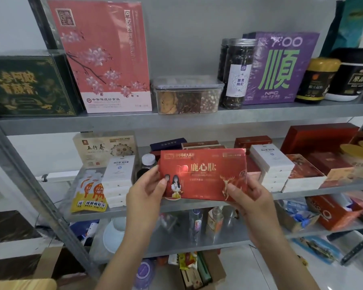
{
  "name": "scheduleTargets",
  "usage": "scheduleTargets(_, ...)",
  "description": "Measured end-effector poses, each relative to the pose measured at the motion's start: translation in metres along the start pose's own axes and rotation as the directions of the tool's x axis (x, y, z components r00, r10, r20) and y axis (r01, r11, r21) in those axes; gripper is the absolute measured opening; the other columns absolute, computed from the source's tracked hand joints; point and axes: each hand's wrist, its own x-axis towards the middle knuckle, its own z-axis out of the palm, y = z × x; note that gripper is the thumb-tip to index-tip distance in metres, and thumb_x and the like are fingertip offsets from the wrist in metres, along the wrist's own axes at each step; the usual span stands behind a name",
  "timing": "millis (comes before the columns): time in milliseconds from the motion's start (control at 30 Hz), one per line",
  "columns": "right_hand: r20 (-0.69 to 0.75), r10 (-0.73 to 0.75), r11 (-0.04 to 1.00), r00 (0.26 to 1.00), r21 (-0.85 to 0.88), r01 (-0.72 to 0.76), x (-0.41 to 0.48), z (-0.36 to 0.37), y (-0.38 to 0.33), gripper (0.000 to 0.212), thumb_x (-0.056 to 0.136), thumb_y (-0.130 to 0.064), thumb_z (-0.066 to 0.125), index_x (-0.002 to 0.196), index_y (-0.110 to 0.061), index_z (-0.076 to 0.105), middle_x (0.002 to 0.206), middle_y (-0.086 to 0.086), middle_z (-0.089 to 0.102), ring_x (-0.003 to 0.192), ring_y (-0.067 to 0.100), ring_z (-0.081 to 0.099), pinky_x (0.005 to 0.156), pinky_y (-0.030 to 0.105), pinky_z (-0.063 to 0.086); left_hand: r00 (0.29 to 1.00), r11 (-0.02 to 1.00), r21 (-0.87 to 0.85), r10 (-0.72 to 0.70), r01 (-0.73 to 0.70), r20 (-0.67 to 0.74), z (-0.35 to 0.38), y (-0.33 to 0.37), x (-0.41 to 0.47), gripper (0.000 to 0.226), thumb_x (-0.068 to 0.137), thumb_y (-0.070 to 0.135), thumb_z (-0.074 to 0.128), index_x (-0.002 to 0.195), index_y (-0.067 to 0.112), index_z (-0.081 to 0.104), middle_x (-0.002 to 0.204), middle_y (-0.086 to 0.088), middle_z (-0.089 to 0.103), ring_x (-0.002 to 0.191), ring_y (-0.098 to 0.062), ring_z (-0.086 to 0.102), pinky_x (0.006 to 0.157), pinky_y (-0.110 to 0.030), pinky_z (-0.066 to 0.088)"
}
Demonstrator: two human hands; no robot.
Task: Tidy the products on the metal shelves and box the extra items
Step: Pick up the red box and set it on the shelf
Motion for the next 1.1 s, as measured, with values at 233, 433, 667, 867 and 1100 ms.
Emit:
scheduleTargets(233, 0.02, -0.463, 0.625, 0.886, -0.702, 0.343, -0.028, 0.038, 0.002, 0.061, 0.073, -0.041, 0.066, 0.129, -0.023, 0.051, 0.1, -0.027, 0.058, 0.084, -0.014, 0.058, 0.079, -0.001, 0.043, 0.903, 0.983, -0.182, 0.11, -0.036, 0.415, 0.033, 0.025, -0.032, 0.061, 0.069, 0.055, 0.076, 0.124, 0.041, 0.053, 0.112, 0.031, 0.066, 0.112, 0.004, 0.061, 0.081, -0.009, 0.05)
scheduleTargets(433, 0.296, -0.47, 0.516, 0.831, -0.672, 0.531, -0.045, 0.04, 0.009, 0.072, 0.085, -0.047, 0.061, 0.148, -0.025, 0.035, 0.155, -0.009, 0.033, 0.143, 0.008, 0.026, 0.115, 0.017, 0.021, 0.942, 0.964, -0.263, 0.043, 0.049, 0.332, 0.034, 0.026, -0.03, 0.053, 0.065, 0.05, 0.076, 0.113, 0.036, 0.059, 0.105, 0.017, 0.071, 0.101, -0.003, 0.068, 0.079, -0.022, 0.057)
scheduleTargets(667, -0.019, -0.291, 0.801, 0.957, -0.551, 0.233, -0.008, -0.006, -0.014, 0.087, 0.071, -0.046, 0.068, 0.147, -0.036, 0.026, 0.151, -0.015, 0.031, 0.138, 0.001, 0.03, 0.112, 0.034, 0.032, 0.823, 0.983, -0.179, 0.069, 0.039, 0.564, -0.002, 0.026, -0.001, 0.063, 0.073, 0.046, 0.078, 0.128, 0.038, 0.049, 0.12, 0.01, 0.067, 0.113, -0.013, 0.064, 0.084, -0.028, 0.057)
scheduleTargets(867, 0.11, -0.185, 0.901, 0.977, -0.378, 0.213, 0.033, -0.018, -0.054, 0.059, 0.065, -0.035, 0.076, 0.119, -0.034, 0.055, 0.112, -0.023, 0.067, 0.104, -0.004, 0.063, 0.081, 0.009, 0.05, 0.802, 0.97, -0.196, 0.232, -0.146, 0.55, -0.016, 0.057, 0.029, 0.04, 0.078, 0.028, 0.076, 0.108, 0.051, 0.063, 0.113, 0.014, 0.071, 0.105, -0.004, 0.067, 0.078, -0.016, 0.054)
scheduleTargets(1100, 0.156, -0.481, 0.673, 0.862, -0.564, 0.478, 0.081, 0.005, -0.14, 0.062, 0.068, -0.035, 0.076, 0.124, -0.033, 0.05, 0.114, -0.023, 0.058, 0.102, -0.013, 0.056, 0.08, 0.012, 0.05, 0.839, 0.877, -0.11, 0.48, -0.469, 0.256, -0.021, 0.126, 0.072, 0.036, 0.078, 0.018, 0.075, 0.11, 0.031, 0.062, 0.101, 0.013, 0.072, 0.096, 0.0, 0.066, 0.079, -0.017, 0.055)
